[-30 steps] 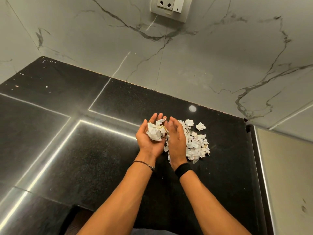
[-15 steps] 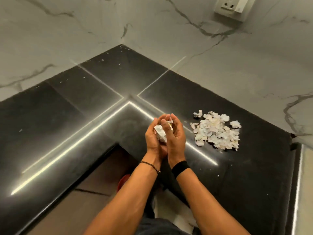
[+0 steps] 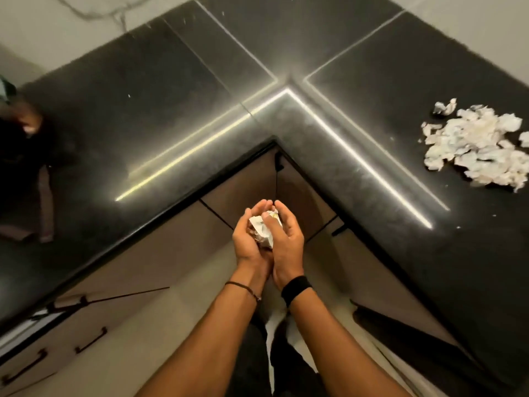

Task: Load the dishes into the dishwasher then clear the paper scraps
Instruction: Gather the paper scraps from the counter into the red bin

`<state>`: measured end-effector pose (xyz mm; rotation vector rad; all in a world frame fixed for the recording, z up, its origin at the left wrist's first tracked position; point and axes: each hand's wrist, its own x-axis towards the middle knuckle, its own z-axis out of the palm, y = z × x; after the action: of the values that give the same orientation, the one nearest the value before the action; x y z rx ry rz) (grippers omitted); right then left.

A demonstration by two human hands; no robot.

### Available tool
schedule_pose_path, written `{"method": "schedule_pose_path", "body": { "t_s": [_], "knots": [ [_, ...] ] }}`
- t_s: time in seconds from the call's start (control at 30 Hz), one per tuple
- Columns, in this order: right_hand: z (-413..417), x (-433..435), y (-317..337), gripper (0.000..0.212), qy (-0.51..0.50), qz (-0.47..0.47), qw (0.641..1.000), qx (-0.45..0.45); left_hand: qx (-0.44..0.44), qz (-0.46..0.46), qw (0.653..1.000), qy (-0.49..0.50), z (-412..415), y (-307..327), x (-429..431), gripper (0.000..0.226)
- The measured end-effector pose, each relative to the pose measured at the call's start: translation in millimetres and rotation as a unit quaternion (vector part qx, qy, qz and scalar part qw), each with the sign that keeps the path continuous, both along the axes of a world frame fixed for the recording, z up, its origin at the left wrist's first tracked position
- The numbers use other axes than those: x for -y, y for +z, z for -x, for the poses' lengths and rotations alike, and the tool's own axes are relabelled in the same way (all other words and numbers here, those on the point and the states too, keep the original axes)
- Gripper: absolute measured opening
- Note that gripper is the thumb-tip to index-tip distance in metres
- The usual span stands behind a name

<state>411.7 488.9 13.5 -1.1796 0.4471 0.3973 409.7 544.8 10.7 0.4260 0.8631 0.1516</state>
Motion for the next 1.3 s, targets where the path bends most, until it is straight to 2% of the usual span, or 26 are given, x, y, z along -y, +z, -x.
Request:
{"method": "schedule_pose_path", "body": {
  "t_s": [0.1,0.2,0.3,0.37,0.53,0.67,0.83,0.93,1.0,1.07,1.17,1.3],
  "knots": [
    [4.5,-11.4,-42.5,0.036,-0.026,0.003,0.998,-0.059,-0.061,-0.001,0.998,-0.006,4.3,-42.1,-10.1,0.041],
    [-4.2,-24.8,-109.4,0.032,-0.063,0.019,0.992,-0.107,-0.124,0.014,0.992,-0.023,-7.0,-110.7,-21.2,0.04],
    [-17.3,-35.0,-176.8,0.01,-0.119,0.05,0.98,-0.15,-0.154,0.033,0.986,-0.048,-23.8,-182.1,-25.0,0.041],
    [-25.1,-41.5,-227.9,0.009,-0.159,0.059,0.971,-0.17,-0.178,0.025,0.982,-0.05,-32.8,-231.8,-26.9,0.043],
    [-37.2,-40.1,-306.5,0.036,-0.136,0.025,0.98,-0.142,-0.085,0.004,0.988,-0.125,-38.7,-295.1,-38.2,0.058],
    [-44.7,-31.3,-325.1,0.054,-0.098,0.048,0.988,-0.111,-0.077,-0.05,0.981,-0.169,-41.8,-316.0,-53.0,0.057],
    [-38.6,-20.4,-301.6,0.039,-0.089,0.06,0.985,-0.135,-0.104,-0.065,0.973,-0.194,-36.4,-278.0,-48.3,0.033],
    [-28.9,-16.5,-262.7,0.027,-0.091,0.093,0.981,-0.143,-0.12,-0.098,0.969,-0.194,-30.9,-240.1,-44.8,0.022],
    [-23.0,-12.1,-224.1,0.027,-0.09,0.111,0.979,-0.143,-0.127,-0.119,0.966,-0.189,-24.2,-207.8,-43.3,0.025],
    [-18.2,-5.7,-172.7,0.03,-0.094,0.089,0.984,-0.125,-0.101,-0.119,0.967,-0.203,-16.9,-165.7,-41.3,0.03],
    [-7.0,7.9,-90.9,0.04,-0.082,0.072,0.991,-0.071,-0.051,-0.139,0.963,-0.226,-4.7,-97.9,-40.2,0.04],
    [8.3,27.2,4.6,0.039,-0.093,0.081,0.992,0.011,0.031,-0.17,0.946,-0.274,5.1,-4.0,-29.9,0.041]
  ]
}}
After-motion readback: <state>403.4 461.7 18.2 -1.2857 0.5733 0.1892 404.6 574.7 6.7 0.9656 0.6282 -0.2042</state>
